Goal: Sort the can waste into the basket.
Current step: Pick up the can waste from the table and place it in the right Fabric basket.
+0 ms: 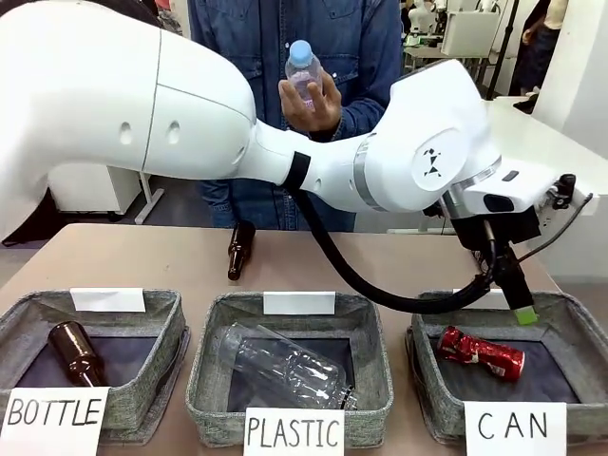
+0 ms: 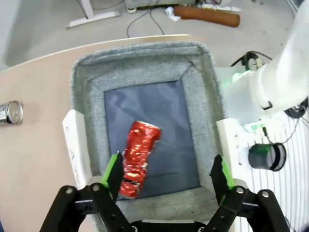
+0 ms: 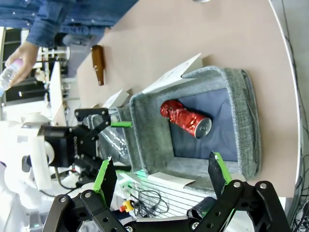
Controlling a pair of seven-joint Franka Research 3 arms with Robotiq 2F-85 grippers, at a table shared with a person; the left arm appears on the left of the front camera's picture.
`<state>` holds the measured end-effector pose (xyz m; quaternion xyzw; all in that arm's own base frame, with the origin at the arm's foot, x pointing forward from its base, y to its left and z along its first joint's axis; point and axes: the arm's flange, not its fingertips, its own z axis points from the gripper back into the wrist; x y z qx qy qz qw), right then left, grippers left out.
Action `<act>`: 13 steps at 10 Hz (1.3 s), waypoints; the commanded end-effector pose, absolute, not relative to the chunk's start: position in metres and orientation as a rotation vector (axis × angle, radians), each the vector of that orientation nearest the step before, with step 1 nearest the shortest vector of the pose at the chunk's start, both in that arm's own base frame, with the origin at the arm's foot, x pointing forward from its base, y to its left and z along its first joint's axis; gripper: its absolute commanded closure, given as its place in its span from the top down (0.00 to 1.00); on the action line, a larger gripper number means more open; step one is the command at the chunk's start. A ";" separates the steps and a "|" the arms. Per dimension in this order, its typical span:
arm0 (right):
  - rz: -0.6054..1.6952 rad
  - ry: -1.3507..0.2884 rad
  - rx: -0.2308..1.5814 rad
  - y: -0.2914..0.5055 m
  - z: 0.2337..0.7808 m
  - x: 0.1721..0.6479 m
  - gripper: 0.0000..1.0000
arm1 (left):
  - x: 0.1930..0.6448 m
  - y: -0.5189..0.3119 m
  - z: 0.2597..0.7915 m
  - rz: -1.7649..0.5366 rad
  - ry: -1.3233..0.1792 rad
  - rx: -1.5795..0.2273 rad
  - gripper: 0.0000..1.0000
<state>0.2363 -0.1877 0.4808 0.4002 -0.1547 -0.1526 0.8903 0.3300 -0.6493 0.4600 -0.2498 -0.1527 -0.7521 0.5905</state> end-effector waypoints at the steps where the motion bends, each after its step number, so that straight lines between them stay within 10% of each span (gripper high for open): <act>1: -0.336 -0.325 0.836 -0.186 0.482 0.238 1.00 | 0.295 -0.624 0.479 -1.728 -0.358 -0.554 1.00; 7: -0.336 -0.325 0.836 -0.186 0.482 0.238 1.00 | 0.188 -0.417 0.564 -1.396 -0.553 -0.404 1.00; 13: -0.336 -0.325 0.836 -0.186 0.482 0.238 1.00 | 0.181 -0.120 0.630 -0.836 -0.685 -0.766 1.00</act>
